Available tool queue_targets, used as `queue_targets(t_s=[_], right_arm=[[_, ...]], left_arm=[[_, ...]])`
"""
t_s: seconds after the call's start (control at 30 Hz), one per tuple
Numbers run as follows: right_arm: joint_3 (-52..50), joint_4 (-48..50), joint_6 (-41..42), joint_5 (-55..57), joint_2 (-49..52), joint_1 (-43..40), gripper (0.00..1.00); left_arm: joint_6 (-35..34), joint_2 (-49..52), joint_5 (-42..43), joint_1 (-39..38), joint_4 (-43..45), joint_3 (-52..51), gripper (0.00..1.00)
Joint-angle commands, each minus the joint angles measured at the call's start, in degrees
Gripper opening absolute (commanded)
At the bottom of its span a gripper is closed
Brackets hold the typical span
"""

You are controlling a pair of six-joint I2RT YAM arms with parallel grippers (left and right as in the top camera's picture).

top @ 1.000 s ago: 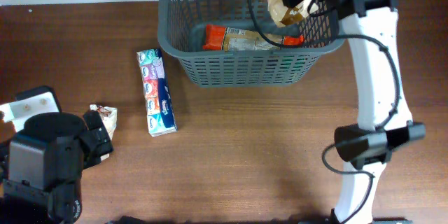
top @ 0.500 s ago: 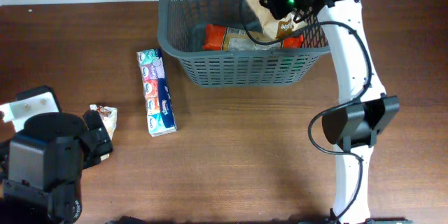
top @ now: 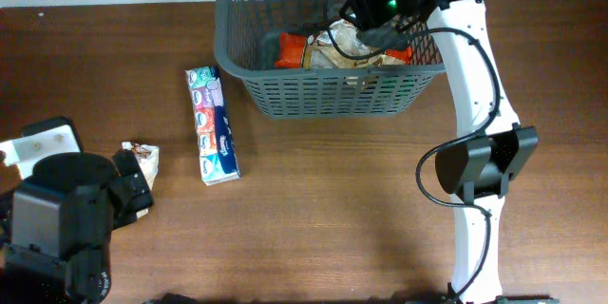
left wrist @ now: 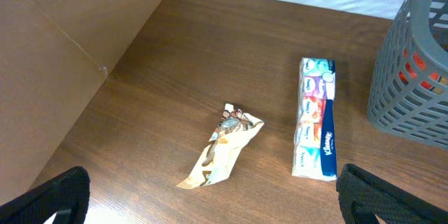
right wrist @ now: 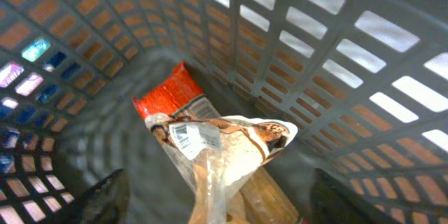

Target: Pack container

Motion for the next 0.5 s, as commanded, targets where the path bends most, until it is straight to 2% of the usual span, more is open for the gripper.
queue_targets(t_s=[0.0,0.03,0.07,0.23,0.47], right_arm=[[4.13,0.61,4.92,-0.04,-0.22,-0.48,0.80],[5.81,0.59,5.95,-0.02,-0.70,-0.63,0.83],[8.74,0.52,7.76,0.26,-1.49,-1.09,0.99],[18.36,-2.43,12.96,8.50,-4.33,-4.15,0.99],[29.11,-16.20,15.65,22.12,-7.80,-12.33,0.99]], left_arm=[[-0.76,0.13,0.44,0.35,0.07,-0.11,1.00],[-0.76,0.13,0.44,0.35,0.07,-0.11,0.99],[-0.76,0.13,0.44,0.35,0.07,-0.11,1.00],[-0.76,0.15,0.42,0.35,0.07,-0.11,1.00],[-0.76,0.13,0.44,0.35,0.07,-0.11,1.00]])
